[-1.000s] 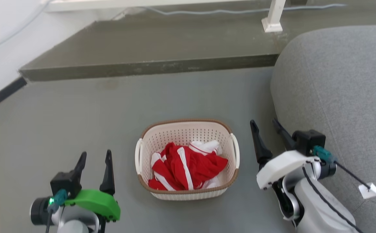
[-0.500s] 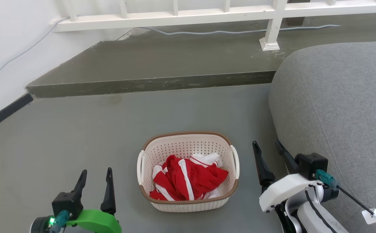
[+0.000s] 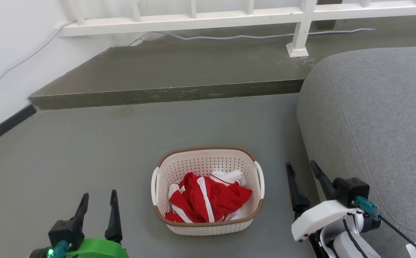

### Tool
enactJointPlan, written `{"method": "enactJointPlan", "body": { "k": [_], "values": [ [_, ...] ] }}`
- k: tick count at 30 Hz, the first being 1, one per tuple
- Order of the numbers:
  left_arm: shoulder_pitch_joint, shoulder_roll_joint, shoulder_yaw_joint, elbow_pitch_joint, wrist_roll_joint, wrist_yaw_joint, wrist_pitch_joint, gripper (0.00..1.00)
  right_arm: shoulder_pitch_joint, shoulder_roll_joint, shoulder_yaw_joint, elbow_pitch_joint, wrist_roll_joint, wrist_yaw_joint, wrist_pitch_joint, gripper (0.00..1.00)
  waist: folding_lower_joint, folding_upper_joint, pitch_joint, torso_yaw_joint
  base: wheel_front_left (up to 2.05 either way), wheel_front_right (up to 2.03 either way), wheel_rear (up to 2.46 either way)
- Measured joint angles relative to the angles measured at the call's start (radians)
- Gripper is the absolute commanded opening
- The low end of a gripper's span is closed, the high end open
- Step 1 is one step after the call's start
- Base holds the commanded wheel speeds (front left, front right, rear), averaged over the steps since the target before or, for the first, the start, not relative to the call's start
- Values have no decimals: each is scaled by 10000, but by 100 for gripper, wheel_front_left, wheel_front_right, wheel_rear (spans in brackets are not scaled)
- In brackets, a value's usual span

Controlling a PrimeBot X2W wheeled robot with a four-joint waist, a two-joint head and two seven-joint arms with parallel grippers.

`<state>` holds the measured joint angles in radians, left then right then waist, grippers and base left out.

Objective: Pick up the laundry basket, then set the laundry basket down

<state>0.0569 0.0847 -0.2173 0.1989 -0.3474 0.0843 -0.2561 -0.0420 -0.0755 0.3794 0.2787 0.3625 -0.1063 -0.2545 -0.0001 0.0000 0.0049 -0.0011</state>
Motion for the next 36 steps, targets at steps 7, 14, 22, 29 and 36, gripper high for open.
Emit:
{"method": "enactJointPlan", "body": {
  "k": [7,14,22,29,36],
  "values": [
    [201,-50,198,-88,-2,25,0,100,128,56,-111,-138,-119,0,0,100,0,0,31,-28,0,0,0],
    [254,-59,213,-121,2,25,0,100,301,102,-194,-238,-196,2,0,100,0,0,45,-81,0,0,0],
    [282,-82,242,-134,79,21,0,100,355,128,-309,-311,-251,38,0,100,0,0,55,-122,0,0,0],
    [320,-140,245,130,77,-4,4,0,529,140,-368,-132,-303,44,2,0,0,0,62,-123,0,0,0],
    [360,-261,221,431,-105,-19,63,0,919,144,-378,94,-69,94,15,0,0,0,59,-120,0,0,0]
  ]
}}
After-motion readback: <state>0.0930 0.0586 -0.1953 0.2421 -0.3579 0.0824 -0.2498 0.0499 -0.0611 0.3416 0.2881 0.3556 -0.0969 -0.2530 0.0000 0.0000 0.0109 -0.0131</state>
